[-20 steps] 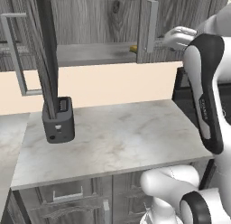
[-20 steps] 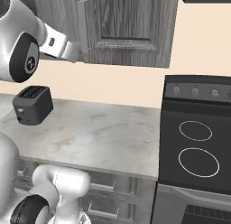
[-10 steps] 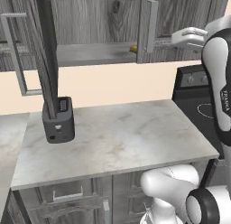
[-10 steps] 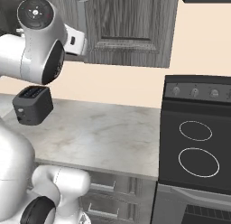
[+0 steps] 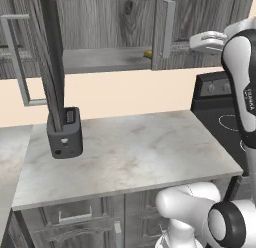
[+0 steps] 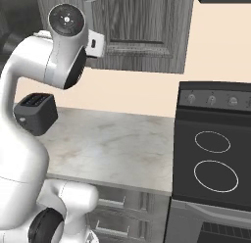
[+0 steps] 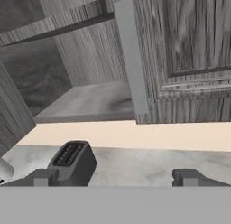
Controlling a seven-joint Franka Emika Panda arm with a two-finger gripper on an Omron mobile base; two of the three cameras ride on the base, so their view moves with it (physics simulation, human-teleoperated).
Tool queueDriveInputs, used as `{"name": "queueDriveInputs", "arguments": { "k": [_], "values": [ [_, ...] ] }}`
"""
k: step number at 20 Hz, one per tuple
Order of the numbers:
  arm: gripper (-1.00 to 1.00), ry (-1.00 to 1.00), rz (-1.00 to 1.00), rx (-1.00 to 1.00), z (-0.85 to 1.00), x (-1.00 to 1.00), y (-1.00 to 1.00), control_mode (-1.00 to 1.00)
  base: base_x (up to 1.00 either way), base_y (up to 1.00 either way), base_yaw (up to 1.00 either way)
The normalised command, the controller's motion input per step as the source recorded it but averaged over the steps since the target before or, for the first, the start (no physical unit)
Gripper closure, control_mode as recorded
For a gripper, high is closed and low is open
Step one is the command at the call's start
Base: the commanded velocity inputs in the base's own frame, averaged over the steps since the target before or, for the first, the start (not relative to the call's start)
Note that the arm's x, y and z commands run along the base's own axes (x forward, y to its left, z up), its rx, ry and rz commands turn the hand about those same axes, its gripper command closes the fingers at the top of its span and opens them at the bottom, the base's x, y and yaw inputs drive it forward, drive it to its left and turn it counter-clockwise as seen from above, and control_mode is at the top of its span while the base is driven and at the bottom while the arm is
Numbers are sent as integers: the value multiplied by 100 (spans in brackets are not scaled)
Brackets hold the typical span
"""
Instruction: Open the cabinet. Pick the sponge and place it next to the sink. Then close the cabinet.
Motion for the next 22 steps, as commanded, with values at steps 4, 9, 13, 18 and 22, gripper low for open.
{"name": "queueDriveInputs", "arguments": {
  "k": [4,9,13,18,22],
  "values": [
    [-100,0,3,0,0,62,11,-100,0,0,0],
    [-100,0,1,0,0,54,1,-100,0,0,0],
    [-100,0,0,-1,0,47,0,-100,0,0,0],
    [-100,0,0,0,0,25,0,-100,0,0,0],
    [-100,0,0,0,0,23,0,-100,0,0,0]
  ]
}}
